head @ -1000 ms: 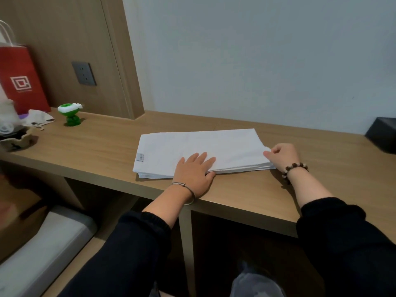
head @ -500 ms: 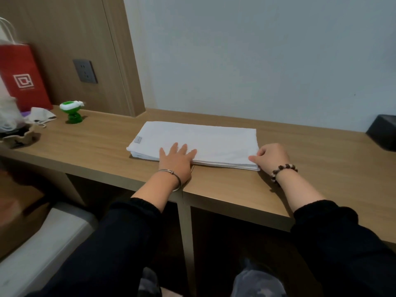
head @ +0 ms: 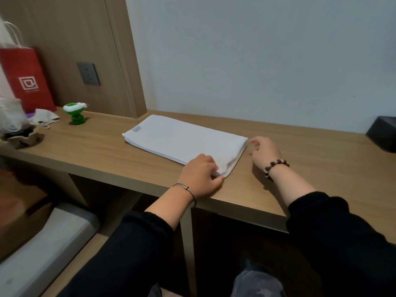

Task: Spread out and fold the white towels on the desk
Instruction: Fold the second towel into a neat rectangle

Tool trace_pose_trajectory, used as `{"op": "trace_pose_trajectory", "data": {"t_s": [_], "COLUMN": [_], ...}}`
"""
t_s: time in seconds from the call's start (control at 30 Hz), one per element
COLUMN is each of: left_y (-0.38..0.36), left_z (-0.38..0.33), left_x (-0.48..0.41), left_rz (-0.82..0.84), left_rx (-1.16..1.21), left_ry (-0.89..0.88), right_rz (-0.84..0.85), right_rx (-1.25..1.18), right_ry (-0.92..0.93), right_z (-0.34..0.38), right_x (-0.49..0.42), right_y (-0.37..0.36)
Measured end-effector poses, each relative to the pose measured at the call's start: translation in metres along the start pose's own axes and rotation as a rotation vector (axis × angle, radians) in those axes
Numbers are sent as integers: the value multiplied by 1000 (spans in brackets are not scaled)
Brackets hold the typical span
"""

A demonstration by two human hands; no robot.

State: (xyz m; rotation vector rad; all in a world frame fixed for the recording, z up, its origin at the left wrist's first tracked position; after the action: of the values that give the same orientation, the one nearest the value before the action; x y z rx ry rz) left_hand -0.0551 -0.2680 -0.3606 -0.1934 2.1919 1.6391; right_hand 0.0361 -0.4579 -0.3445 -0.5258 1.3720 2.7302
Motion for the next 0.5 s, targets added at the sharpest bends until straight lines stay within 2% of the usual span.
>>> {"op": "trace_pose_trajectory", "data": {"t_s": [0.1, 0.17, 0.3, 0.43, 0.5], "left_y": [-2, -3, 1, 13, 16], "left_z": [-14, -20, -15, 8, 15], "left_x": [-4, -6, -5, 3, 9], "left_rz": [-26, -56, -60, -36, -43], "left_rx": [-121, -146, -127, -95, -66], "left_ry": [43, 35, -13, -49, -66], "right_rz": [148, 190, 172, 132, 134], "right_rx": [43, 45, 108, 183, 292], "right_ry": [136, 224, 361, 415, 483], "right_z": [-11, -10, 0, 2, 7], "right_x": [-19, -27, -37, -34, -29], "right_y": [-14, -23, -26, -17, -14]}}
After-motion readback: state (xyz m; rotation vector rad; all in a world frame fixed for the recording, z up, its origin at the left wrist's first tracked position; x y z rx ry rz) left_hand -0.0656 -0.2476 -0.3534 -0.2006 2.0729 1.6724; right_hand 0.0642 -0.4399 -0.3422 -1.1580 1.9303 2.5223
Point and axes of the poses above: each hand's wrist, its own x-axis away from the middle knuckle, its own y-axis out of the back of the hand, z = x × y, the point moved 3 cm from there along -x, towards the middle knuckle, and after that the axes turned 8 degrees about y, right-handed, at the moved point
